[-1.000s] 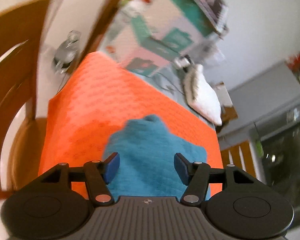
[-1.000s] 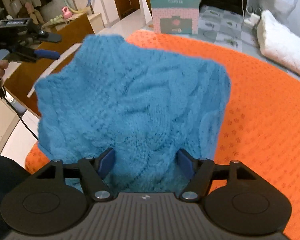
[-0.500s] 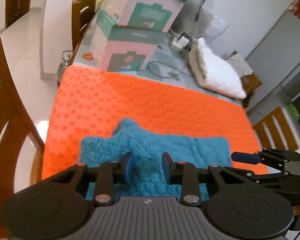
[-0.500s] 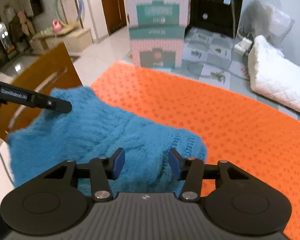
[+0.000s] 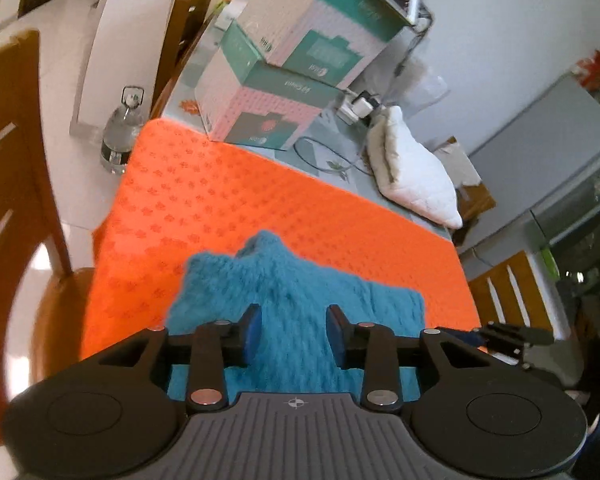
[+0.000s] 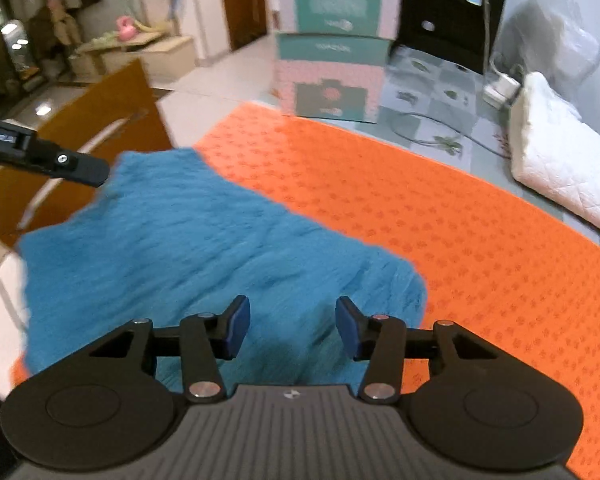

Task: Fold clothes

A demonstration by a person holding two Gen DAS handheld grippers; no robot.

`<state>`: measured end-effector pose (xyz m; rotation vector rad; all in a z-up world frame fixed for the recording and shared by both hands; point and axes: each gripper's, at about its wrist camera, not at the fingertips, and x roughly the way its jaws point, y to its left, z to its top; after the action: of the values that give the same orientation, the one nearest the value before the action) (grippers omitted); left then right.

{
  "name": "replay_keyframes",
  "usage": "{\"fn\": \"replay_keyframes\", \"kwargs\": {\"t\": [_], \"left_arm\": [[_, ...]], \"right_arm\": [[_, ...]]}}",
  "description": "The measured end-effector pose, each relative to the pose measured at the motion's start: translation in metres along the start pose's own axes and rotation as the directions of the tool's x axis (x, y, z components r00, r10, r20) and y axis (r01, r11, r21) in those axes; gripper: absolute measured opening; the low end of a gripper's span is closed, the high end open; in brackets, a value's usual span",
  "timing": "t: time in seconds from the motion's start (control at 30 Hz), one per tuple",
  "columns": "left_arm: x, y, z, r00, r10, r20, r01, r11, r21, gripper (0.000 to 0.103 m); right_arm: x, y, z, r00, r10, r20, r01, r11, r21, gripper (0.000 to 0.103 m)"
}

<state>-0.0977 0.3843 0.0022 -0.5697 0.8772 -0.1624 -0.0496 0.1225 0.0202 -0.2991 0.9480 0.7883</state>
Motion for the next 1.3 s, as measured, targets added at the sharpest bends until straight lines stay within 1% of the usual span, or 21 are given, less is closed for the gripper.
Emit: {"fn": "replay_keyframes", "kwargs": {"t": [0.07, 0.17, 0.2, 0.27, 0.33, 0.4, 0.43, 0.5, 0.6, 0.67, 0.73, 0.77, 0.87, 0.97, 1.07, 1.13, 1.17, 1.2, 1.23, 1.3], "left_arm": [[-0.015, -0.001, -0.011, 1.0, 0.024, -0.005, -0.024, 0.999, 0.023, 0.037], [-0.021, -0.004, -0.03, 0.996, 0.079, -0.029, -0.077, 0.994, 0.076, 0.037], [-0.02, -0.003, -0.036, 0.996, 0.083, -0.04, -0.08, 0.993, 0.082, 0.037], [-0.015, 0.002, -0.048, 0.992, 0.107, -0.067, -0.102, 0.992, 0.073, 0.037], [-0.006, 0.009, -0.059, 0.986, 0.146, -0.081, -0.14, 0.988, 0.066, 0.037], [0.004, 0.02, -0.067, 0.98, 0.179, -0.09, -0.177, 0.984, 0.028, 0.037], [0.009, 0.028, -0.071, 0.98, 0.179, -0.086, -0.181, 0.984, -0.007, 0.039], [0.011, 0.036, -0.074, 0.982, 0.173, -0.071, -0.177, 0.982, -0.058, 0.039], [0.008, 0.04, -0.075, 0.986, 0.161, -0.04, -0.164, 0.981, -0.106, 0.038], [-0.003, 0.038, -0.077, 0.989, 0.147, -0.007, -0.147, 0.98, -0.136, 0.039], [-0.015, 0.035, -0.081, 0.989, 0.142, 0.029, -0.135, 0.977, -0.168, 0.042], [-0.021, 0.035, -0.084, 0.989, 0.142, 0.045, -0.131, 0.973, -0.187, 0.047], [-0.038, 0.033, -0.097, 0.986, 0.142, 0.093, -0.112, 0.957, -0.268, 0.05], [-0.051, 0.031, -0.115, 0.978, 0.157, 0.138, -0.099, 0.928, -0.359, 0.057], [-0.059, 0.03, -0.137, 0.967, 0.188, 0.169, -0.092, 0.884, -0.458, 0.058], [-0.063, 0.033, -0.154, 0.96, 0.206, 0.188, -0.077, 0.844, -0.531, 0.058], [-0.065, 0.034, -0.162, 0.957, 0.213, 0.198, -0.066, 0.822, -0.566, 0.059], [-0.067, 0.036, -0.17, 0.954, 0.216, 0.208, -0.051, 0.8, -0.598, 0.059], [-0.069, 0.038, -0.178, 0.95, 0.22, 0.22, -0.033, 0.776, -0.629, 0.059], [-0.074, 0.043, -0.192, 0.942, 0.222, 0.251, 0.01, 0.729, -0.684, 0.059]], "right_arm": [[-0.015, 0.007, -0.009, 0.999, 0.046, -0.006, -0.046, 0.999, -0.013, 0.054], [-0.028, 0.019, -0.025, 0.995, 0.096, -0.03, -0.097, 0.995, -0.038, 0.054], [-0.03, 0.023, -0.031, 0.993, 0.107, -0.042, -0.109, 0.993, -0.045, 0.054], [-0.027, 0.029, -0.041, 0.992, 0.102, -0.072, -0.106, 0.993, -0.05, 0.054], [-0.017, 0.032, -0.053, 0.992, 0.082, -0.092, -0.088, 0.994, -0.064, 0.054], [-0.007, 0.029, -0.061, 0.992, 0.092, -0.086, -0.096, 0.994, -0.042, 0.059], [-0.002, 0.025, -0.064, 0.991, 0.105, -0.079, -0.106, 0.994, -0.014, 0.06], [0.003, 0.02, -0.065, 0.99, 0.122, -0.068, -0.122, 0.992, 0.016, 0.06], [0.001, 0.017, -0.059, 0.987, 0.137, -0.082, -0.136, 0.991, 0.015, 0.06], [-0.005, 0.015, -0.053, 0.986, 0.142, -0.086, -0.142, 0.99, 0.002, 0.06], [-0.015, 0.017, -0.046, 0.987, 0.143, -0.075, -0.146, 0.989, -0.032, 0.06], [-0.019, 0.019, -0.042, 0.986, 0.153, -0.071, -0.157, 0.986, -0.056, 0.06], [-0.03, 0.03, -0.029, 0.975, 0.21, -0.069, -0.218, 0.966, -0.14, 0.06], [-0.034, 0.047, -0.018, 0.958, 0.272, -0.089, -0.286, 0.927, -0.242, 0.061], [-0.032, 0.068, -0.009, 0.941, 0.315, -0.125, -0.339, 0.877, -0.341, 0.062], [-0.026, 0.088, -0.004, 0.933, 0.327, -0.149, -0.359, 0.839, -0.409, 0.062], [-0.022, 0.099, -0.003, 0.931, 0.33, -0.158, -0.366, 0.819, -0.442, 0.065], [-0.018, 0.11, -0.002, 0.928, 0.332, -0.166, -0.371, 0.799, -0.474, 0.071], [-0.014, 0.12, -0.002, 0.928, 0.33, -0.173, -0.372, 0.781, -0.501, 0.074], [-0.004, 0.14, -0.004, 0.93, 0.313, -0.19, -0.365, 0.747, -0.555, 0.076]]}}
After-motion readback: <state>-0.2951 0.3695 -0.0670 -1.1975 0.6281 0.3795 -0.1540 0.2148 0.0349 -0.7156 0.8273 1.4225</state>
